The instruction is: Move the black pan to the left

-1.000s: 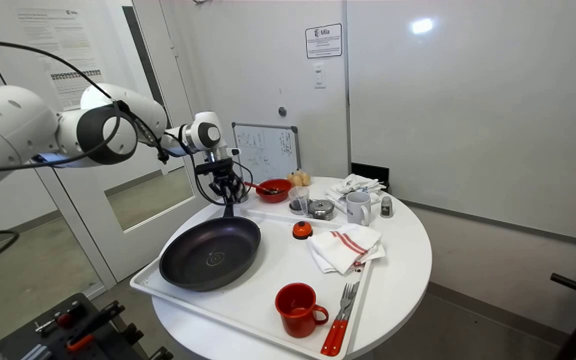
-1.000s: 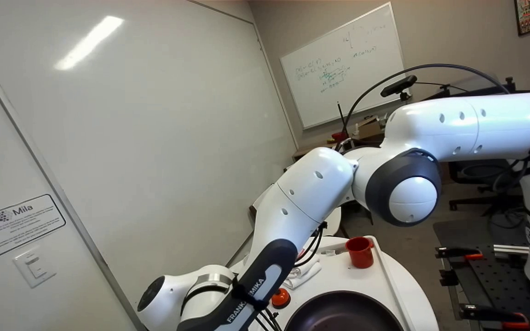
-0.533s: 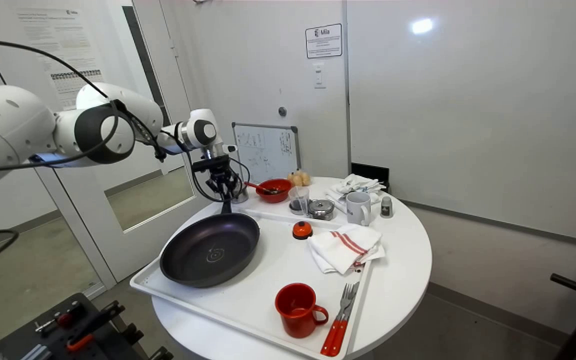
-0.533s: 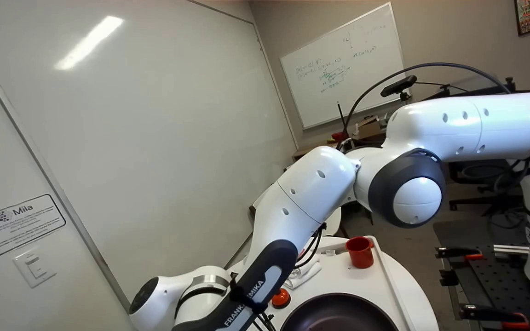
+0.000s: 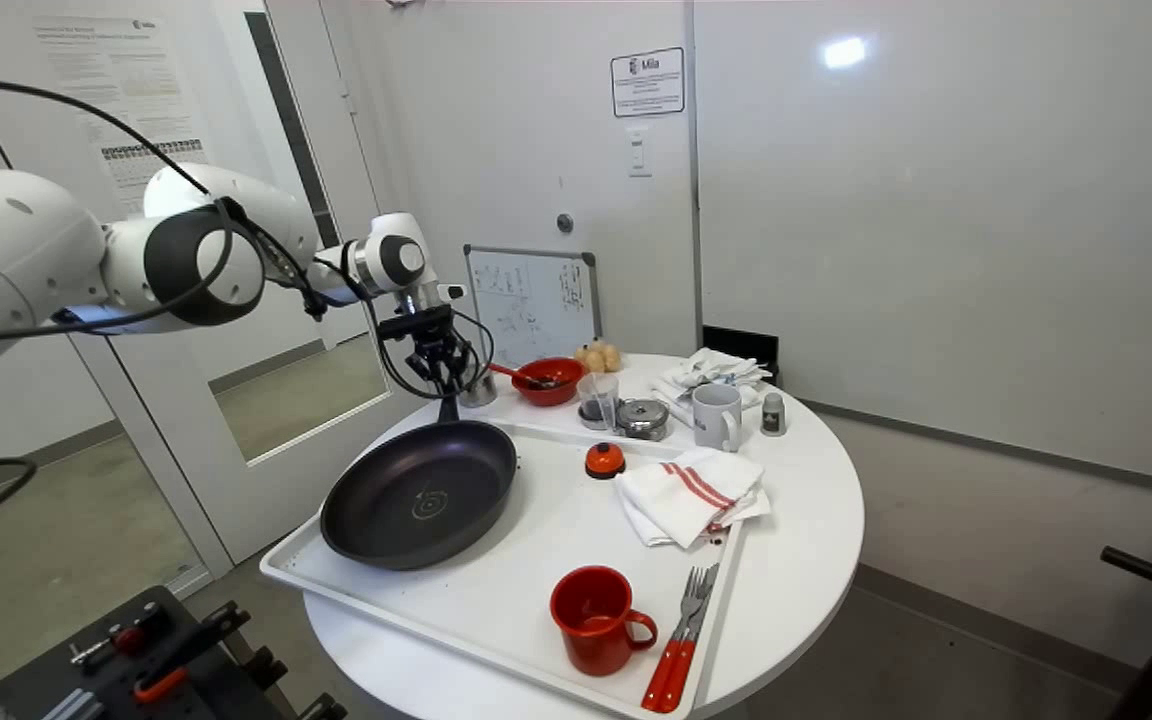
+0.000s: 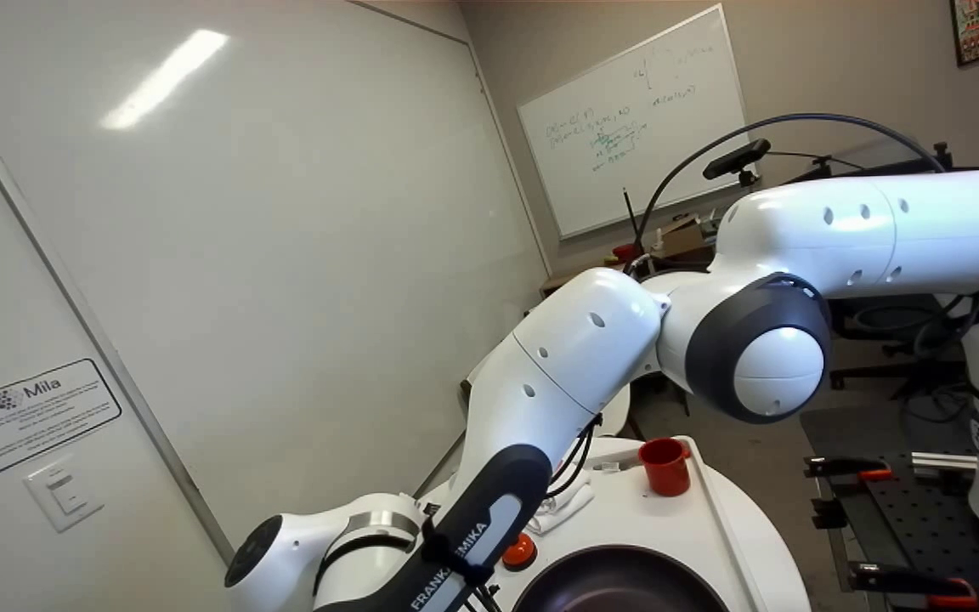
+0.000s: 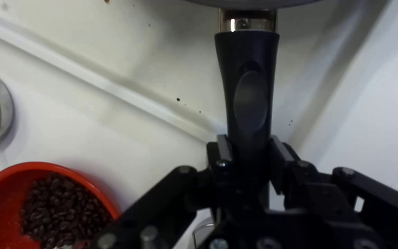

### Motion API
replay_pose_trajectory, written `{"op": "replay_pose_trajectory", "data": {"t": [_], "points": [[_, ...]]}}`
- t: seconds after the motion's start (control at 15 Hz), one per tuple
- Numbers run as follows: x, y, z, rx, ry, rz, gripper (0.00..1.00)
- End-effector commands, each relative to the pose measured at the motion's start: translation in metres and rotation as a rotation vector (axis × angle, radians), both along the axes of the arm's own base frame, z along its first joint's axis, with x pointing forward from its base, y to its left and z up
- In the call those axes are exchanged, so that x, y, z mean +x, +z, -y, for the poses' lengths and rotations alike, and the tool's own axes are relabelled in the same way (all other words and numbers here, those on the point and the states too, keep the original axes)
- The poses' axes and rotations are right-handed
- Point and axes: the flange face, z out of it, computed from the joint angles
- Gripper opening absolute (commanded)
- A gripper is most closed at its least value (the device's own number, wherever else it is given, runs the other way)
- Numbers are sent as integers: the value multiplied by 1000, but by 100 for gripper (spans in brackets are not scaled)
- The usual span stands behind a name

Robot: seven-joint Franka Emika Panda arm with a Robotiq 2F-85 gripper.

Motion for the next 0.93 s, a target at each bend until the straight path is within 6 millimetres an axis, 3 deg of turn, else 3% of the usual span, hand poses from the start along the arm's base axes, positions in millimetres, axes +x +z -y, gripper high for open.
{"op": "replay_pose_trajectory", "data": {"t": [0.0,0.2,0.47,0.73,0.87], "points": [[2,13,-4,-24,23,20,11],[2,12,-4,-24,24,18,23],[3,12,-3,-22,20,18,24],[3,10,0,-16,19,6,7],[0,5,-2,-25,26,2,7]]}}
